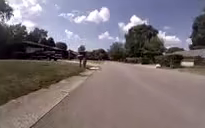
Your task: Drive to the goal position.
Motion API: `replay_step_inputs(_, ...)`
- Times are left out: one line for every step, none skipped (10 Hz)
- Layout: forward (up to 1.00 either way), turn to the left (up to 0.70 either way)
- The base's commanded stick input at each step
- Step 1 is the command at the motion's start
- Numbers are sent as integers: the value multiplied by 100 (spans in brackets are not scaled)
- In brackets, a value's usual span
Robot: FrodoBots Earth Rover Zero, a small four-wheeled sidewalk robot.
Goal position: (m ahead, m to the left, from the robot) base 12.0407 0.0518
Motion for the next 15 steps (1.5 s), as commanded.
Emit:
replay_step_inputs(100,0)
replay_step_inputs(100,0)
replay_step_inputs(100,0)
replay_step_inputs(100,0)
replay_step_inputs(100,0)
replay_step_inputs(100,0)
replay_step_inputs(100,0)
replay_step_inputs(100,0)
replay_step_inputs(100,0)
replay_step_inputs(100,0)
replay_step_inputs(100,0)
replay_step_inputs(100,0)
replay_step_inputs(100,0)
replay_step_inputs(100,0)
replay_step_inputs(100,0)
